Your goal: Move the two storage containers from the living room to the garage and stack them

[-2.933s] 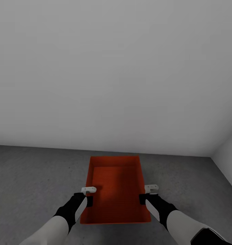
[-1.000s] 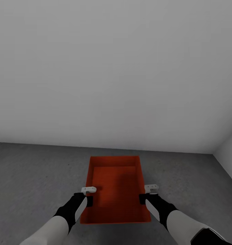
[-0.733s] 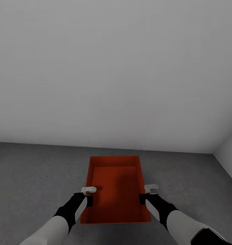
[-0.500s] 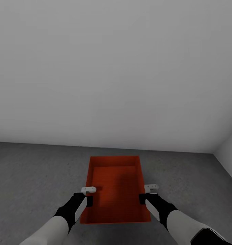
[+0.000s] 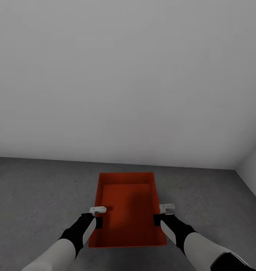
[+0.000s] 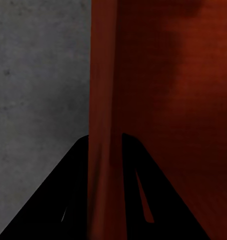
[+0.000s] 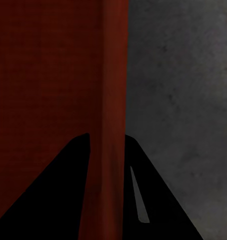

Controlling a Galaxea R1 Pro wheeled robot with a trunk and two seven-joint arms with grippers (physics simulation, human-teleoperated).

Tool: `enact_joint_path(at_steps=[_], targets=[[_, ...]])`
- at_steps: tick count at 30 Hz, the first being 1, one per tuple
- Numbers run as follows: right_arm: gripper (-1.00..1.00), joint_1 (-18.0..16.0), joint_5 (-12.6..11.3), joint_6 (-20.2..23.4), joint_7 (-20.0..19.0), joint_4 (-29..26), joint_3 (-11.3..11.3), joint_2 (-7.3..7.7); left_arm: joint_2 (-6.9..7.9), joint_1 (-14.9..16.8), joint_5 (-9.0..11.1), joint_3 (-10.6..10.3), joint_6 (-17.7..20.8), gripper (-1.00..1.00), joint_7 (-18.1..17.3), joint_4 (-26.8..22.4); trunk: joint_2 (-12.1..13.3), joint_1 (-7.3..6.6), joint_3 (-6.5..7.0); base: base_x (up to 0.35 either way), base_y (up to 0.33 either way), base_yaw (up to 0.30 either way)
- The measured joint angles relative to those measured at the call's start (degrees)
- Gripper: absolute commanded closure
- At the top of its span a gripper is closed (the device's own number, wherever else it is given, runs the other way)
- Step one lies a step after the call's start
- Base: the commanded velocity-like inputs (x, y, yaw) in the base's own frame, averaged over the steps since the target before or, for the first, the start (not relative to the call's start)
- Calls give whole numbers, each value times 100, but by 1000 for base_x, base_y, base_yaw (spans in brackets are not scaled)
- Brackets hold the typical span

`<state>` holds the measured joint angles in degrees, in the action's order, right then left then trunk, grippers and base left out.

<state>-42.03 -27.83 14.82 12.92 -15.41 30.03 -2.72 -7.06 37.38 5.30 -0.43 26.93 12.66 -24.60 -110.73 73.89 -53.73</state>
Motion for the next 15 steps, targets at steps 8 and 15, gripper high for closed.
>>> enact_joint_path(at_steps=[8,15], targets=[[100,0,21,-3,-11,4,-17,0,-3,0,-8,5,1,100,1,-3,0,0,0,0,0,0],[-100,5,35,-1,7,93,98,2,243,6,-160,75,72,-100,38,43,0,0,0,0,0,0]])
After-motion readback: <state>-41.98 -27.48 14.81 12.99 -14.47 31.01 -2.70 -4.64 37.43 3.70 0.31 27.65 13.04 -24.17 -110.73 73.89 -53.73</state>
